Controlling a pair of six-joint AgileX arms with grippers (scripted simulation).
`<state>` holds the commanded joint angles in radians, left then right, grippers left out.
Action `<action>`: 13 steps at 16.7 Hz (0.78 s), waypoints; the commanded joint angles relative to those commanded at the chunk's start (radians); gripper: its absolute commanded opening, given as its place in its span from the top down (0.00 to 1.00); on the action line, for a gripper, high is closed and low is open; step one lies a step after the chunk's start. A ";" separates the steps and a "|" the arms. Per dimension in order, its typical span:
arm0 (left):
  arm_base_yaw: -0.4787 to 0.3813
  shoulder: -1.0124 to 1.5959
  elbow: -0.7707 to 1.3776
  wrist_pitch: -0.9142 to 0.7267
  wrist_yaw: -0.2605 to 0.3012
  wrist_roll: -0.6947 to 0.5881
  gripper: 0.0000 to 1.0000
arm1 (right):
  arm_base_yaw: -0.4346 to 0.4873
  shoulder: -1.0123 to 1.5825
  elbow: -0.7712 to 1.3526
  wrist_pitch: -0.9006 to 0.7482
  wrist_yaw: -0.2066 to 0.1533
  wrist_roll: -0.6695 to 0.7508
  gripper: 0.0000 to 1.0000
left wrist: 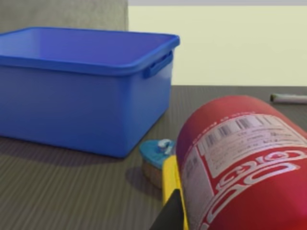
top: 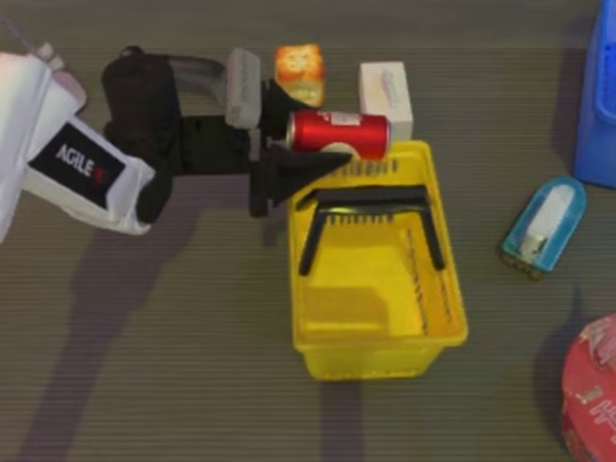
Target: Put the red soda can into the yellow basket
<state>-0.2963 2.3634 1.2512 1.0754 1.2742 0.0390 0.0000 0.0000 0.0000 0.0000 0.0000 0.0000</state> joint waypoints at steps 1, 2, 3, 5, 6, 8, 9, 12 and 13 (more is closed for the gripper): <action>0.000 0.000 0.000 0.000 0.000 0.000 0.70 | 0.000 0.000 0.000 0.000 0.000 0.000 0.00; 0.000 0.000 0.000 0.000 0.000 0.000 0.62 | 0.000 0.000 0.000 0.000 0.000 0.000 0.00; 0.000 0.000 0.000 0.000 0.000 0.000 0.55 | 0.000 0.000 0.000 0.000 0.000 0.000 0.00; 0.000 0.000 0.000 0.000 0.000 0.000 0.40 | 0.000 0.000 0.000 0.000 0.000 0.000 0.00; 0.000 0.000 0.000 0.000 0.000 0.000 0.32 | 0.000 0.000 0.000 0.000 0.000 0.000 0.00; 0.000 0.000 0.000 0.000 0.000 0.000 0.17 | 0.000 0.000 0.000 0.000 0.000 0.000 0.00; 0.000 0.000 0.000 0.000 0.000 0.000 0.10 | 0.000 0.000 0.000 0.000 0.000 0.000 0.00; 0.000 0.000 0.000 0.000 0.000 0.000 0.00 | 0.000 0.000 0.000 0.000 0.000 0.000 0.00; 0.000 0.000 0.000 0.000 0.000 0.000 0.00 | 0.000 0.000 0.000 0.000 0.000 0.000 0.00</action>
<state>-0.2963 2.3634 1.2512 1.0754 1.2742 0.0390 0.0000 0.0000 0.0000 0.0000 0.0000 0.0000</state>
